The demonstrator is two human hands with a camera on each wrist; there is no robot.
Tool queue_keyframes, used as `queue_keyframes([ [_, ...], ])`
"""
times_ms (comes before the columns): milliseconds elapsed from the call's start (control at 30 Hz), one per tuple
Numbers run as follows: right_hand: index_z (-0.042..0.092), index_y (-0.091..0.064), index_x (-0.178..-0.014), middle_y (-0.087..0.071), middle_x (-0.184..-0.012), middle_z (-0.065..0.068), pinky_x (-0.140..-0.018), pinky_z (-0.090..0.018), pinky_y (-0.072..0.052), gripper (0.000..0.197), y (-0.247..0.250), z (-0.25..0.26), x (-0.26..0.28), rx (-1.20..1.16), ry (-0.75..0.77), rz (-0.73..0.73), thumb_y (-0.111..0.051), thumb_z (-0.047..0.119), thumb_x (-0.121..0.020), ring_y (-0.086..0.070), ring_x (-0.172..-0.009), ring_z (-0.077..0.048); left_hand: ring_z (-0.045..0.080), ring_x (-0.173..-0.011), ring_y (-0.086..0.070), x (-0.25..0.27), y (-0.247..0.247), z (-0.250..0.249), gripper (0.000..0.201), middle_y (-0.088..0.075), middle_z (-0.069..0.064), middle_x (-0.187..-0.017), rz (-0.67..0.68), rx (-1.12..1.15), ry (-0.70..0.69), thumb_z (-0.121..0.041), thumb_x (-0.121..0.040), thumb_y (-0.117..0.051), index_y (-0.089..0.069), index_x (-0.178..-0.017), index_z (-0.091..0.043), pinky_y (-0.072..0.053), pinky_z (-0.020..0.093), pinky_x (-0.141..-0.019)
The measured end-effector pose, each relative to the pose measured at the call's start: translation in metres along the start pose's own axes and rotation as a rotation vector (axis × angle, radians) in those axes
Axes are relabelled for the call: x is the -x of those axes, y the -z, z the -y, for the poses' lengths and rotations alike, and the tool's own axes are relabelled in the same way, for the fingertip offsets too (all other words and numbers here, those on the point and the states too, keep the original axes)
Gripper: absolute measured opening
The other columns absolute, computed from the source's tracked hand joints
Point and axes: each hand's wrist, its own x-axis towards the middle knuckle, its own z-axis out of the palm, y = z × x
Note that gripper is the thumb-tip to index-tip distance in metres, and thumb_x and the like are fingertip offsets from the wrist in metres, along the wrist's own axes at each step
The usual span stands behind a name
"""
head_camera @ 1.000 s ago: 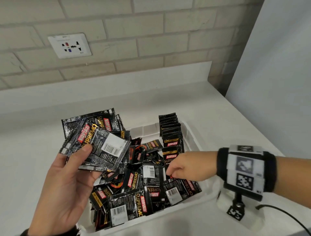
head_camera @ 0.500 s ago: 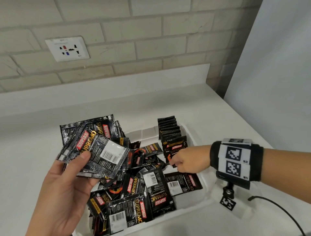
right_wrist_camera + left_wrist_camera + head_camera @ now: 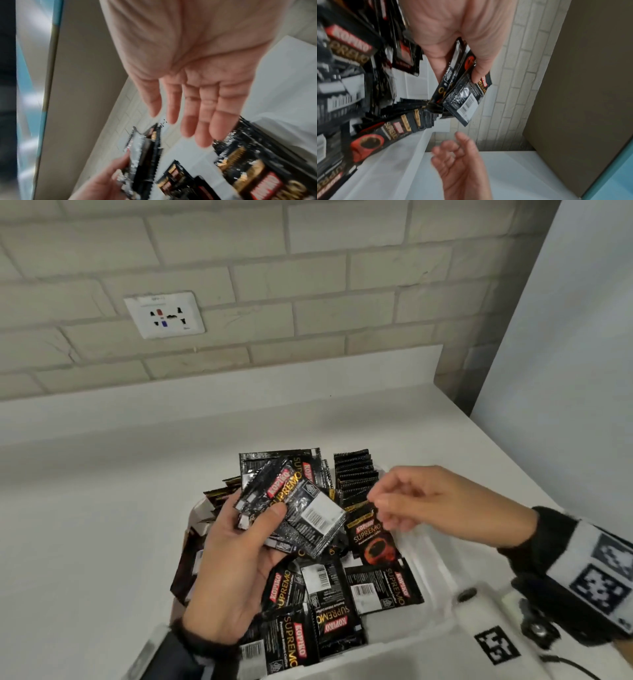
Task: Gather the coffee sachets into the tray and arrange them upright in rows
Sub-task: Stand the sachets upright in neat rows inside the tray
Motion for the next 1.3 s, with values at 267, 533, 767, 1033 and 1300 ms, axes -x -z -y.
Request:
queue_keyframes([
  [267,0.032,-0.049,-0.086,-0.057,-0.093,0.004,-0.054,-0.018,-0.045,0.035,-0.03,-0.004,-0.001,-0.081,0.049,-0.272,-0.077,0.024,-0.069,-0.052,-0.048,0.003,0.02,-0.077,-0.07,0.002,-0.029,0.02,0.057,-0.072,0.01,-0.093,0.113,-0.04,0.004,0.0,-0.059,-0.066,-0.055,-0.114,-0.012,-0.059,0.033,-0.061],
  [533,0.018,-0.056,-0.092,-0.071,-0.079,0.008,-0.053,-0.024,-0.054,0.016,-0.029,-0.022,0.003,-0.349,-0.013,-0.184,-0.059,0.004,-0.086,-0.066,-0.064,-0.008,0.015,-0.067,-0.069,0.005,-0.022,0.023,0.031,-0.073,0.008,-0.086,0.138,0.037,0.049,-0.011,-0.071,-0.058,-0.059,-0.102,-0.012,-0.054,0.024,-0.047],
  [767,0.021,-0.064,-0.089,-0.07,-0.09,0.001,-0.073,-0.023,-0.053,0.013,-0.027,-0.013,0.01,-0.218,0.055,-0.295,-0.069,0.019,-0.078,-0.065,-0.077,-0.007,0.016,-0.067,-0.069,0.001,-0.02,0.028,0.043,-0.073,0.007,-0.085,0.074,-0.04,0.015,-0.007,-0.063,-0.065,-0.059,-0.104,-0.014,-0.055,0.029,-0.05],
  [1033,0.034,-0.052,-0.1,-0.067,-0.089,0.001,-0.07,-0.018,-0.052,0.047,-0.041,-0.014,0.002,-0.296,0.057,-0.275,-0.073,0.001,-0.072,-0.063,-0.073,-0.008,0.016,-0.062,-0.068,0.005,-0.024,0.029,0.048,-0.073,0.006,-0.081,0.121,-0.057,0.041,-0.002,-0.056,-0.066,-0.06,-0.101,-0.017,-0.055,0.027,-0.047],
  [1300,0.022,-0.062,-0.087,-0.07,-0.08,0.009,-0.072,-0.014,-0.05,0.026,-0.039,-0.022,0.004,-0.344,0.034,-0.203,-0.067,-0.003,-0.078,-0.066,-0.074,-0.001,0.015,-0.059,-0.068,0.006,-0.024,0.032,0.024,-0.072,0.008,-0.075,0.176,0.04,0.147,-0.018,-0.067,-0.06,-0.061,-0.091,-0.012,-0.055,0.027,-0.045],
])
